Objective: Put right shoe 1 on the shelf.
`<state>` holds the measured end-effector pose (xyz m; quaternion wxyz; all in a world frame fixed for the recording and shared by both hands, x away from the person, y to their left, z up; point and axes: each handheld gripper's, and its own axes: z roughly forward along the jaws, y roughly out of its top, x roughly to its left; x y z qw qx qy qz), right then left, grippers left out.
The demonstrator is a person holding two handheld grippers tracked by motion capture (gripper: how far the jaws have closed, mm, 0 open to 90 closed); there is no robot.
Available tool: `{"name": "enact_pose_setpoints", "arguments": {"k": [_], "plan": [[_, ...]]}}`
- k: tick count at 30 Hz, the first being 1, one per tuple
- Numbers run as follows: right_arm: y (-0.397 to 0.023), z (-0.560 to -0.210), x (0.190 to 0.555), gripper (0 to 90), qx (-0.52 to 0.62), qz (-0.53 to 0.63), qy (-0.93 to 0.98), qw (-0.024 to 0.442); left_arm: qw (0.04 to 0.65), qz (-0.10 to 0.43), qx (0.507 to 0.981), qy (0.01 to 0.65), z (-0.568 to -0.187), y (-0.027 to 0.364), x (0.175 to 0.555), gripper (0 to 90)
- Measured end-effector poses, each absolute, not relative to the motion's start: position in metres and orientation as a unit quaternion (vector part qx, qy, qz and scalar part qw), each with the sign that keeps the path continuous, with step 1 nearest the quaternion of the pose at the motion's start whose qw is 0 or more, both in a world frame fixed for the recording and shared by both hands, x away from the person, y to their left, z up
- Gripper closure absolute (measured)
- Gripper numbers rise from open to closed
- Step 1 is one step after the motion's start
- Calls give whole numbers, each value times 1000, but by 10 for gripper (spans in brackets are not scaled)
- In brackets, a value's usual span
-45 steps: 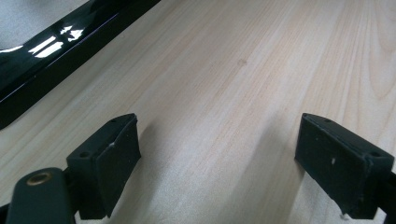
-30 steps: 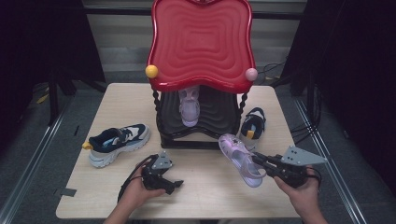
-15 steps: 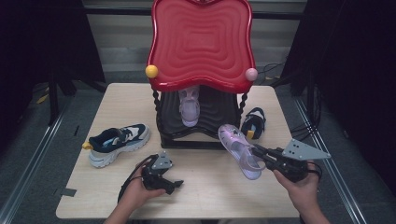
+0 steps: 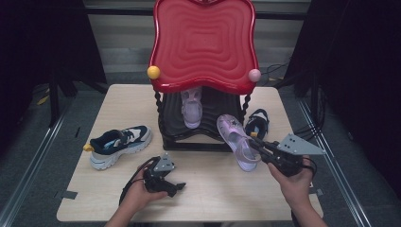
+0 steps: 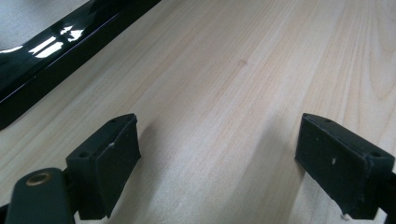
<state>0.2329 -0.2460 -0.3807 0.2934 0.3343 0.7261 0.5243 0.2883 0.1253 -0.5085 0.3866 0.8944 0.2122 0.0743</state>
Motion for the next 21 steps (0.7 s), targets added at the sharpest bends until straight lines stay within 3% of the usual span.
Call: {"name": "enact_pose_setpoints", "arguments": {"k": [21], "plan": [[-217,-375,252,856,332,512,715,340,387,74,894,212,-509,125,288,129]]}}
